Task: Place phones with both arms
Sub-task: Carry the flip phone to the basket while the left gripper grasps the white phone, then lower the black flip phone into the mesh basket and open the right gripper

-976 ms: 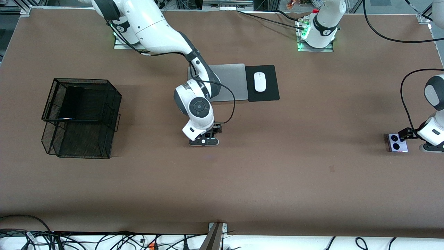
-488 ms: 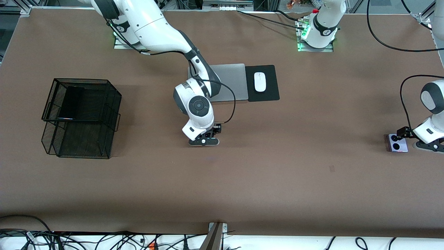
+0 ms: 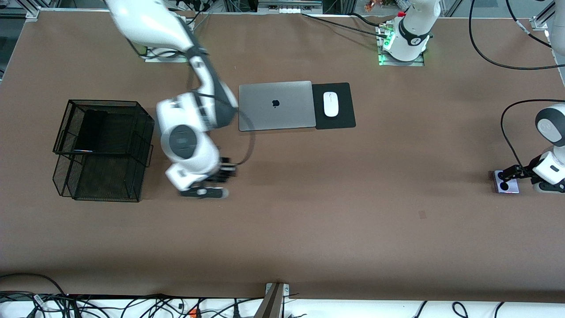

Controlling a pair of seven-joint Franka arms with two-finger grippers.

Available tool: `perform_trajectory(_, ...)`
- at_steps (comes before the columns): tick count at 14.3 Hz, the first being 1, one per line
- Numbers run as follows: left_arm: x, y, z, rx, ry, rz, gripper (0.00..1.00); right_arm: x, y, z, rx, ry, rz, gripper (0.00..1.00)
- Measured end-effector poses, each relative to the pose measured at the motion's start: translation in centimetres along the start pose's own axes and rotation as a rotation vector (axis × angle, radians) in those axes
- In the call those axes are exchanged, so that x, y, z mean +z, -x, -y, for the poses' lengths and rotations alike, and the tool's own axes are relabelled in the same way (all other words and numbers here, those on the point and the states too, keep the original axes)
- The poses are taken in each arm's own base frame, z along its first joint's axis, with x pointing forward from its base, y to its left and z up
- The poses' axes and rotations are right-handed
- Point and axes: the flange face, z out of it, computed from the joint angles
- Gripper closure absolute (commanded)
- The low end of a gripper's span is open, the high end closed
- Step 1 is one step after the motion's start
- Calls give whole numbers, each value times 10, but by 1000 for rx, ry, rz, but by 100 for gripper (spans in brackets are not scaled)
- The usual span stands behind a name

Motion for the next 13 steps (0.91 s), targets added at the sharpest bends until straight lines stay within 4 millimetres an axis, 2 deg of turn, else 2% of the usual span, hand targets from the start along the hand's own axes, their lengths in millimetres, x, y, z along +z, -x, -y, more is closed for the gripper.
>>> perform_trajectory(1, 2, -1, -3, -20, 4, 2, 0, -10, -8, -38, -2, 18, 17, 95)
perform_trajectory(3, 5, -3, -7, -42, 8, 4, 0, -16, -20, -103, -25, 60, 47, 95)
perform_trajectory(5, 7, -5, -6, -53, 7, 2, 0, -9, -22, -149, -49, 91, 84, 95)
perform_trajectory(8, 15, -9, -3, -58, 7, 1, 0, 6, -3, -200, -49, 83, 152, 96)
perform_trajectory(11, 25, -10, -1, -48, 8, 6, 0, 2, 33, -243, -6, 28, 196, 99)
perform_trajectory(13, 27, -10, -1, -16, -5, 15, 0, 4, 54, -265, 19, -5, 218, 99)
